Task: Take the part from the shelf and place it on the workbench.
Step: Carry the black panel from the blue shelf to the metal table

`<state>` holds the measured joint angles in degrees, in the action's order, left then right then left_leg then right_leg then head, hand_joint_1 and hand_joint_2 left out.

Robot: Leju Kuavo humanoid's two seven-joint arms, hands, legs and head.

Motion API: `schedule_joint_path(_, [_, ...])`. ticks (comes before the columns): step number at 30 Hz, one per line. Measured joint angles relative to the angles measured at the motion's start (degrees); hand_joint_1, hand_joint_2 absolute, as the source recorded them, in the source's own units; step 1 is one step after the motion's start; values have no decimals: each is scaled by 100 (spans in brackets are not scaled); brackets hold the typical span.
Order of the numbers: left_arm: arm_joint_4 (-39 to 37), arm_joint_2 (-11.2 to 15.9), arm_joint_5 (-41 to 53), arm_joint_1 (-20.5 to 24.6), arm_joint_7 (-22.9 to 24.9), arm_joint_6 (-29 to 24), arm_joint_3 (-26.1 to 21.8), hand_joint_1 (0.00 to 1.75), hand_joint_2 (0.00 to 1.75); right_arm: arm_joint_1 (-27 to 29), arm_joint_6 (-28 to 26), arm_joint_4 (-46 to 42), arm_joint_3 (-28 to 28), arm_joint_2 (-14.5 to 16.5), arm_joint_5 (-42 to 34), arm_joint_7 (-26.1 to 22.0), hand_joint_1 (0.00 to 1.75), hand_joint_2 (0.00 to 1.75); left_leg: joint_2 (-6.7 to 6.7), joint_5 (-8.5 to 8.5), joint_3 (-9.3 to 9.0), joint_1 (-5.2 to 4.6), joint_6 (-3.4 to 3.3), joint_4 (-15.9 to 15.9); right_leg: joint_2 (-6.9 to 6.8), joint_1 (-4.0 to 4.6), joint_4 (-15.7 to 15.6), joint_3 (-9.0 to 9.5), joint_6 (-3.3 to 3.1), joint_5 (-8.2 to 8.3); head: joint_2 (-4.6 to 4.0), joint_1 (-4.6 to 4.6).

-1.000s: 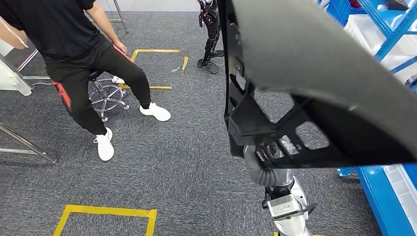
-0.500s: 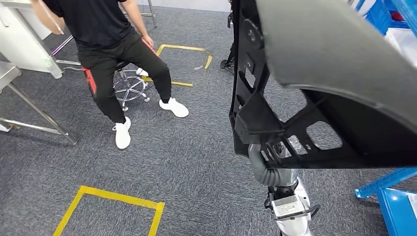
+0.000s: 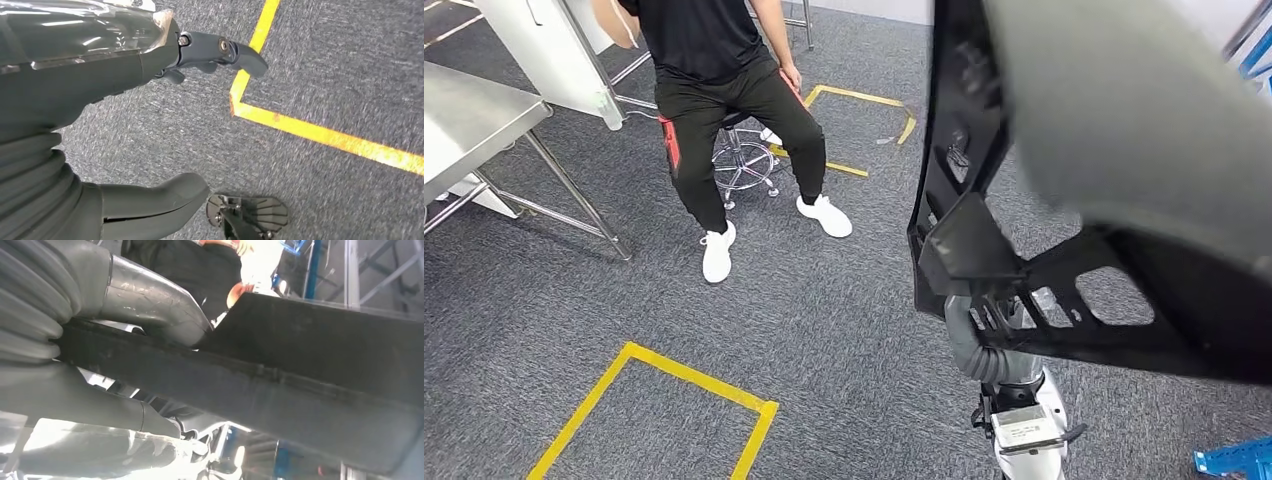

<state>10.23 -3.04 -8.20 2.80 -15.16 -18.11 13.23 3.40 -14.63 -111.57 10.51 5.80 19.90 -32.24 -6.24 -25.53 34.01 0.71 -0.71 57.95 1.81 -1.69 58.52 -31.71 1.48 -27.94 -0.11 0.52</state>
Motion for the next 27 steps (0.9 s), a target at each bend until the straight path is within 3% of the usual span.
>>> schedule_joint_path(2, [-4, -2, 0, 0, -2, 0, 1, 0, 175, 3, 0, -24, -3, 9, -9, 2, 175, 175, 218, -150, 116, 11, 39, 235, -99, -2, -10, 4, -84, 13, 0, -19])
schedule_joint_path(4, [-5, -5, 0, 17, -19, 1, 2, 0, 175, 7, 21, -53, -10, 17, -35, 15, 175, 175, 496, -507, 452, 7, 71, 904, -222, 23, -13, 1, -148, 4, 0, -41])
schedule_joint_path(6, [-5, -9, 0, 21, -40, 2, 2, 0, 175, 9, 58, -66, -22, 22, -58, 36, 175, 175, 581, -754, 806, 10, 79, 1573, -360, 62, -13, -6, -177, -10, 0, -43])
schedule_joint_path(7, [-5, -11, 0, 16, -46, 2, 2, 0, 175, 9, 74, -67, -28, 26, -63, 42, 175, 175, 596, -728, 859, 8, 67, 1657, -427, 78, -13, -6, -186, -17, 0, -44])
schedule_joint_path(9, [-5, -4, 0, 11, -48, -1, 2, 0, 175, 5, 106, -68, -38, 30, -68, 44, 175, 175, 668, -406, 608, -14, 4, 1165, -549, 105, -13, 10, -200, -30, 0, -44])
schedule_joint_path(11, [-5, 11, -3, 27, -46, -7, 2, 0, 175, 0, 132, -70, -45, 32, -73, 43, 175, 175, 924, -125, 197, -85, -92, 402, -656, 137, -13, 33, -191, -54, 0, -42])
schedule_joint_path(13, [-5, 22, -9, 47, -43, -10, 2, 0, 175, -6, 147, -70, -50, 38, -82, 42, 175, 175, 1056, -76, 40, -152, -156, 81, -761, 158, -16, 47, -156, -78, 0, -39])
schedule_joint_path(15, [-5, 29, -15, 44, -42, -10, 1, 0, 175, -13, 157, -71, -51, 48, -92, 39, 175, 175, 925, -54, 29, -152, -194, 31, -845, 166, -25, 64, -112, -96, 0, -38])
schedule_joint_path(17, [-6, 23, -26, 33, -42, -14, -1, 0, 175, -18, 169, -73, -51, 54, -104, 30, 175, 175, 795, 9, -36, -114, -239, -64, -656, 165, 141, 23, -87, -201, 0, -34])
schedule_joint_path(19, [-5, 13, -42, 42, -46, -18, -5, 0, 175, -7, 192, -72, -54, 50, -134, 15, 175, 175, 659, 48, -72, -88, -266, -116, -339, 146, 756, -252, -114, -479, 0, -18])
schedule_joint_path(21, [-6, 8, -61, 52, -49, -17, -7, 0, 175, 19, 217, -70, -58, 45, -165, 6, 175, 175, 500, 54, -63, -81, -274, -113, -231, 129, 1480, -632, -117, -732, 0, -5])
schedule_joint_path(22, [-7, 3, -70, 44, -49, -17, -7, 0, 175, 27, 226, -69, -59, 43, -178, 4, 175, 175, 418, 54, -63, -78, -270, -110, -220, 118, 1618, -722, -82, -746, 0, -6])
schedule_joint_path(23, [-7, -3, -78, 37, -49, -16, -7, 0, 175, 31, 234, -69, -59, 43, -190, 3, 175, 175, 335, 53, -67, -72, -263, -104, -210, 104, 1505, -690, -24, -654, 0, -6])
schedule_joint_path(25, [-7, -14, -84, 26, -45, -21, -8, 0, 175, 28, 249, -68, -59, 43, -206, 2, 175, 175, 175, 39, -72, -52, -224, -73, -88, 52, 740, -359, 111, -297, 0, -3])
schedule_joint_path(27, [-7, -18, -85, 24, -27, -41, -9, 0, 175, 22, 263, -65, -58, 45, -210, 2, 175, 175, 47, 2, -45, -57, -153, -13, 56, 24, 117, -87, 123, -47, 0, 0])
